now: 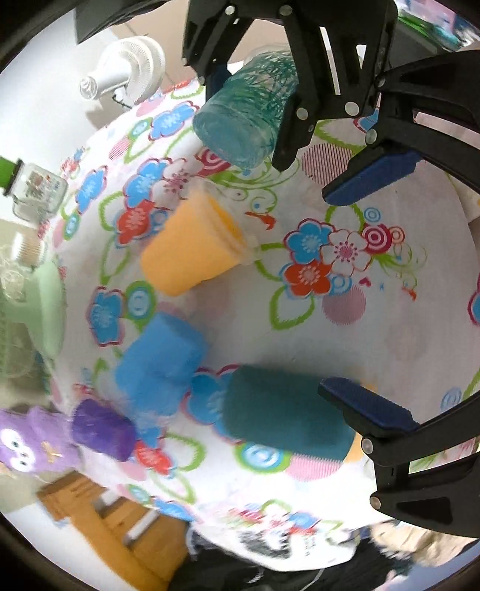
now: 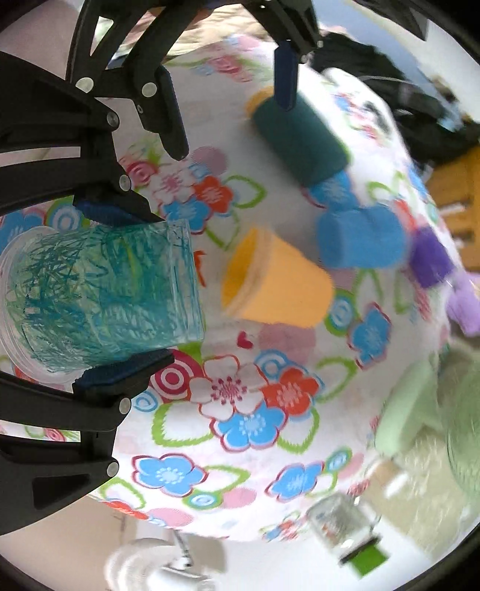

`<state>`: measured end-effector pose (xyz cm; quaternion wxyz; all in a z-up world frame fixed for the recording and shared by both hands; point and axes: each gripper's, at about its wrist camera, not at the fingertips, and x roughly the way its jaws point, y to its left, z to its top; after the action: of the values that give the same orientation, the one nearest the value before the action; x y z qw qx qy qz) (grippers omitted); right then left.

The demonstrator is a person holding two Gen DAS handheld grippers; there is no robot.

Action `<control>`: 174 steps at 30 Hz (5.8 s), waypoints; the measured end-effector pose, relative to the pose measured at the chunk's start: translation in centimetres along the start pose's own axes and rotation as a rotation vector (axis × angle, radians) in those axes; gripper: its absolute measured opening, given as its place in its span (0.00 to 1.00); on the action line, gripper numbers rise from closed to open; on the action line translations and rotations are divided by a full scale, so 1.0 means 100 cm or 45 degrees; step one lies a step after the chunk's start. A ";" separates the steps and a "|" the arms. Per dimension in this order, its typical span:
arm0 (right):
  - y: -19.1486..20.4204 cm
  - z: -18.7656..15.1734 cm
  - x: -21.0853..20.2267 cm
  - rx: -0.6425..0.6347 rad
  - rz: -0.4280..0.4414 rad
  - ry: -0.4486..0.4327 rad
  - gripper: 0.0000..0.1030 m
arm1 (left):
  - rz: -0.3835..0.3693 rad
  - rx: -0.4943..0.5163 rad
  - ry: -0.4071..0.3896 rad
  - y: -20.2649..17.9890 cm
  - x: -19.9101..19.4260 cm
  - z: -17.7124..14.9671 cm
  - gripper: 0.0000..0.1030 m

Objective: Flip cup upside down

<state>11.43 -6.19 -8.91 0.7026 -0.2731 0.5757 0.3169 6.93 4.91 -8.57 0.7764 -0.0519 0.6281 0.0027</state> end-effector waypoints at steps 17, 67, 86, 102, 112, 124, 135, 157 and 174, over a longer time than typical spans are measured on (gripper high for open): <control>-0.004 -0.030 -0.099 0.512 -0.229 -0.425 0.62 | -0.033 0.260 -0.233 -0.020 -0.068 0.011 0.92; -0.035 -0.067 0.014 0.747 -0.152 -0.864 0.62 | 0.047 -0.050 -0.377 -0.007 0.018 -0.018 0.95; -0.018 -0.080 0.025 0.762 -0.031 -0.711 0.64 | 0.070 -0.033 -0.295 -0.007 0.018 -0.027 0.95; -0.010 -0.092 -0.057 0.786 -0.081 -0.619 0.95 | 0.036 0.022 -0.211 -0.018 -0.024 -0.044 0.95; -0.005 -0.070 -0.143 0.693 -0.184 -0.632 0.98 | 0.088 -0.002 -0.278 -0.027 -0.099 -0.030 0.95; 0.001 -0.061 -0.195 0.655 -0.208 -0.681 0.98 | 0.074 -0.062 -0.463 -0.013 -0.170 -0.020 0.95; 0.009 -0.064 -0.221 0.701 -0.286 -0.706 0.98 | 0.066 -0.086 -0.549 -0.005 -0.200 -0.024 0.99; 0.015 -0.063 -0.214 0.740 -0.313 -0.650 0.98 | 0.068 -0.085 -0.556 -0.003 -0.201 -0.030 1.00; 0.019 -0.064 -0.207 0.732 -0.306 -0.638 0.98 | 0.074 -0.074 -0.538 -0.006 -0.196 -0.030 1.00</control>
<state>3.09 -12.48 10.21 0.9011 -0.0449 0.4156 0.1153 -0.08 5.23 9.98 0.8886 -0.0546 0.4522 0.0540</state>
